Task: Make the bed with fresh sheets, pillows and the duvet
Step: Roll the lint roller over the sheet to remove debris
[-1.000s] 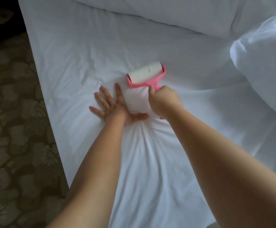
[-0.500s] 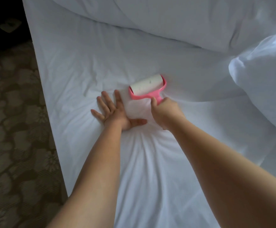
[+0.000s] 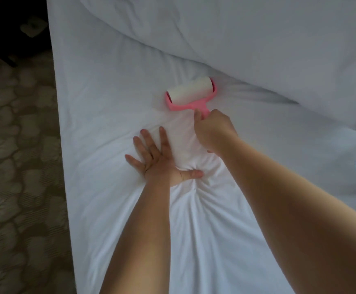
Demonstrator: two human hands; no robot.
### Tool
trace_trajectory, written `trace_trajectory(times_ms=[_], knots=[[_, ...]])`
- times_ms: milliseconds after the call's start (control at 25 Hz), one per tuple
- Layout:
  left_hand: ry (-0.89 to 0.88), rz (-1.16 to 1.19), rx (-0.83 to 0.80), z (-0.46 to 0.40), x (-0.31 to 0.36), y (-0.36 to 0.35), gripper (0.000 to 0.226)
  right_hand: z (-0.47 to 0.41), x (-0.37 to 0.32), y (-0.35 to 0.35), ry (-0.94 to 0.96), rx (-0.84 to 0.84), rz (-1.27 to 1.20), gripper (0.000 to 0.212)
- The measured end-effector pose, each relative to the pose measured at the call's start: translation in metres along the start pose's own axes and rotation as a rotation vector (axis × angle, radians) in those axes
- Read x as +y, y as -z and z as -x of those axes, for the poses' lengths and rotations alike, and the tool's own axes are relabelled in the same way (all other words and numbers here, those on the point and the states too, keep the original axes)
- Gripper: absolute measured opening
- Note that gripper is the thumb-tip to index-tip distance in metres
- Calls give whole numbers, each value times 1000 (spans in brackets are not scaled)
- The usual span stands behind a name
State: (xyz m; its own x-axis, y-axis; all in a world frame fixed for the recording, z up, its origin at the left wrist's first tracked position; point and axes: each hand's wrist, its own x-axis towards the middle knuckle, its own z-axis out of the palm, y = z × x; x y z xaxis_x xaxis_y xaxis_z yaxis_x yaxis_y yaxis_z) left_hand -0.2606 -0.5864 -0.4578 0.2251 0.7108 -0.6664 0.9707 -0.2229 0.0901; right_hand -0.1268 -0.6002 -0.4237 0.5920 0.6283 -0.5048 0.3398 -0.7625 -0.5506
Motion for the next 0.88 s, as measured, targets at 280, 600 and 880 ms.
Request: trace_trajectory(times_ms=[280, 600, 880], knots=[[29, -3, 0, -5, 5, 4, 150, -14, -5, 1, 39, -3, 3, 52], [-10, -30, 28, 22, 0, 11, 139, 40, 37, 15, 56, 9, 48, 53], [-85, -34, -87, 95, 11, -32, 140, 110, 101, 32, 3, -3, 104, 50]])
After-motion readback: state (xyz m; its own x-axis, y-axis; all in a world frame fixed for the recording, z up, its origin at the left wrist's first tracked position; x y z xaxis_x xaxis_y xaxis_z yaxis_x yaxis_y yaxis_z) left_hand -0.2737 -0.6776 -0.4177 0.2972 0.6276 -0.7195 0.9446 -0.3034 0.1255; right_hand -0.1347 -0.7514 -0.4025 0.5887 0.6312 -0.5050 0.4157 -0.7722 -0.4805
